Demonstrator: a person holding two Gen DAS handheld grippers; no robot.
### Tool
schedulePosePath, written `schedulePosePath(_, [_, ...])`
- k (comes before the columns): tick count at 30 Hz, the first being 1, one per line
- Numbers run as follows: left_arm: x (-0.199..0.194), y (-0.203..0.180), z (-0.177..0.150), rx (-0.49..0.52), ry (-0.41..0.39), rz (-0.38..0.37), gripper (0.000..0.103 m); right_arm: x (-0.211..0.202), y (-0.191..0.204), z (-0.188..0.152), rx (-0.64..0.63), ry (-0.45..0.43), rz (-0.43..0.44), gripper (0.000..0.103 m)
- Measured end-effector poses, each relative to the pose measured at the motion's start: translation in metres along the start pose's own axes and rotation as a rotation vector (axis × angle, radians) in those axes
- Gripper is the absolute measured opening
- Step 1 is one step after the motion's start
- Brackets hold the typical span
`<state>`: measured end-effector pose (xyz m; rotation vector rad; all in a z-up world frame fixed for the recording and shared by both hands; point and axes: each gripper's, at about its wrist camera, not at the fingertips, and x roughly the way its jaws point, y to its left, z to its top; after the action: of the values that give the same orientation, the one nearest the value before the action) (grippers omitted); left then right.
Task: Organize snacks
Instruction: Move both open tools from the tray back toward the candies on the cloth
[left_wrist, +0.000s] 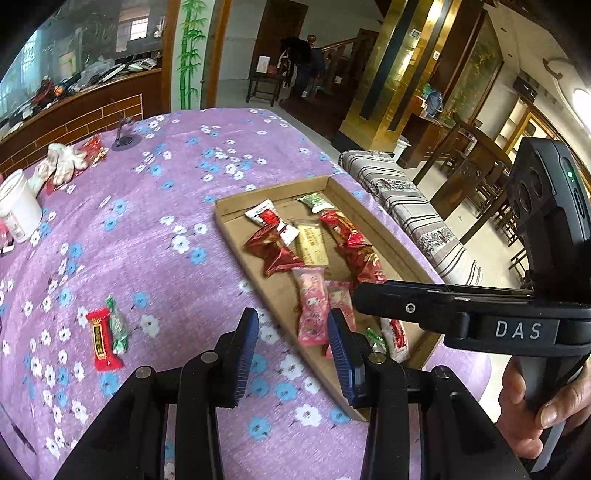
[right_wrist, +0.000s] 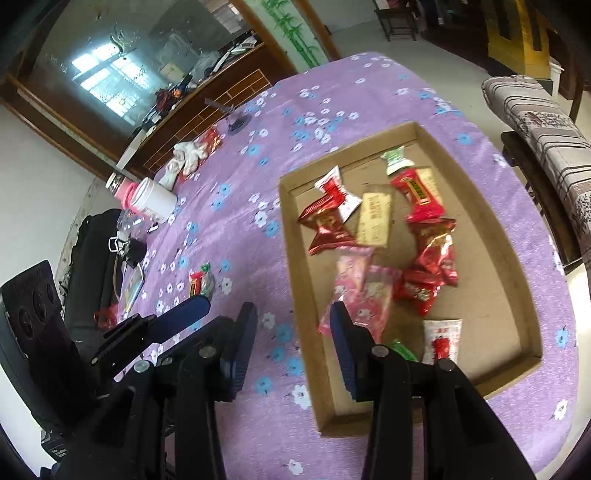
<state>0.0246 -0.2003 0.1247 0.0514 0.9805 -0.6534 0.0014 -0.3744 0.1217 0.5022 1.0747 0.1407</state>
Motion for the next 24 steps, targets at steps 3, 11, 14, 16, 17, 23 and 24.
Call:
schedulePosePath(3, [-0.003,0.006,-0.005,-0.014,0.002,0.003,0.04,0.003,0.002,-0.002,0.001,0.003,0.004,0.04])
schedulePosePath(11, [-0.018,0.045,-0.023,-0.093,-0.004,0.046,0.04,0.017,0.027,-0.011,-0.047,0.031,0.028,0.041])
schedulePosePath(14, [-0.026,0.067,-0.033,-0.134,-0.007,0.068,0.04,0.027,0.042,-0.014,-0.072,0.052,0.046,0.041])
schedulePosePath(16, [-0.031,0.08,-0.04,-0.157,-0.008,0.085,0.04,0.037,0.054,-0.016,-0.09,0.072,0.059,0.041])
schedulePosePath(17, [-0.034,0.089,-0.044,-0.173,-0.009,0.095,0.04,0.044,0.061,-0.017,-0.098,0.084,0.062,0.041])
schedulePosePath(23, [-0.053,0.147,-0.073,-0.286,-0.003,0.16,0.04,0.083,0.088,-0.022,-0.129,0.136,0.074,0.041])
schedulePosePath(24, [-0.055,0.154,-0.078,-0.3,0.0,0.167,0.041,0.092,0.092,-0.022,-0.126,0.146,0.08,0.041])
